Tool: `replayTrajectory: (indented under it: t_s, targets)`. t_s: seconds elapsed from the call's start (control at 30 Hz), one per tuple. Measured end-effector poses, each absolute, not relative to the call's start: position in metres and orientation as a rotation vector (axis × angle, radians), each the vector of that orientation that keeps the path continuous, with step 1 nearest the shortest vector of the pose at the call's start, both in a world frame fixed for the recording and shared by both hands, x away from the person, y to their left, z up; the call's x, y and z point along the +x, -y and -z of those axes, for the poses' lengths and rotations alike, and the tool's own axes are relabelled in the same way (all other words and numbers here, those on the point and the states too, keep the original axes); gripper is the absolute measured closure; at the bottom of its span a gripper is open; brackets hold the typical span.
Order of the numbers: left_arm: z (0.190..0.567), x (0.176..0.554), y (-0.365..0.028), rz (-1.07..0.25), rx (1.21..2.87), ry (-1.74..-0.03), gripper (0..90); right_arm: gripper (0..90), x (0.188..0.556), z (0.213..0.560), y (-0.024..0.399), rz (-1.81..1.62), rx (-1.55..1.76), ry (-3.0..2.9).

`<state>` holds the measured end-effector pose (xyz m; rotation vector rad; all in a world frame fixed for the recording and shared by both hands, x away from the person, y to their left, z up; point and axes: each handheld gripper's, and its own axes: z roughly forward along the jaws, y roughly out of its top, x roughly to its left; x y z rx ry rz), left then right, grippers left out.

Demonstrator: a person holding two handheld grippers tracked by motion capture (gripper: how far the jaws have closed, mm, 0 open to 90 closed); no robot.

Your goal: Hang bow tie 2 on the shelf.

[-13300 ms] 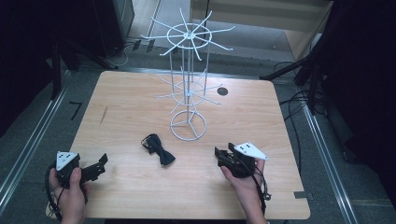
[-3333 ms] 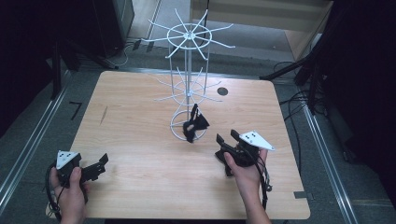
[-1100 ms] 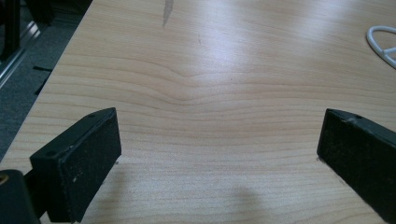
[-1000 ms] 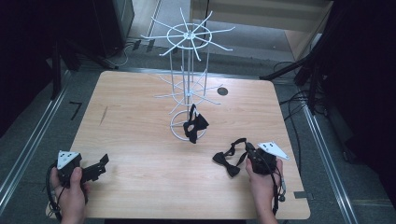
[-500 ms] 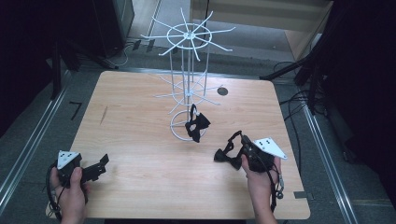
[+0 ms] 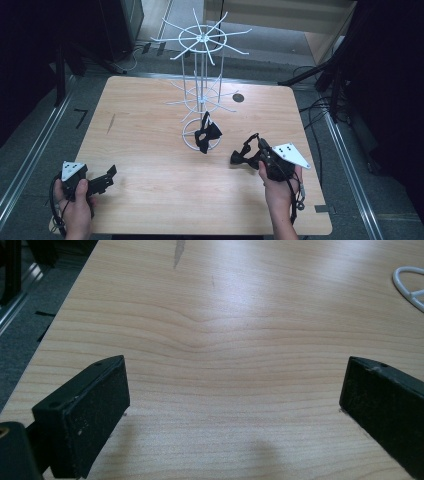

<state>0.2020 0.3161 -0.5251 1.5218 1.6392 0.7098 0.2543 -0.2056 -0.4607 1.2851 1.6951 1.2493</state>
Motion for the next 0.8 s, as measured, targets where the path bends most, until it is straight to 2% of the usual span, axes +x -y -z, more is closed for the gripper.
replayTrajectory:
  t_s: [0.8]
  targets:
    - [0.525, 0.202, -0.316, -0.708, 1.526, -1.641, 0.0, 89.8, 0.253, 0.427, 0.187, -1.333, 1.19, -1.679]
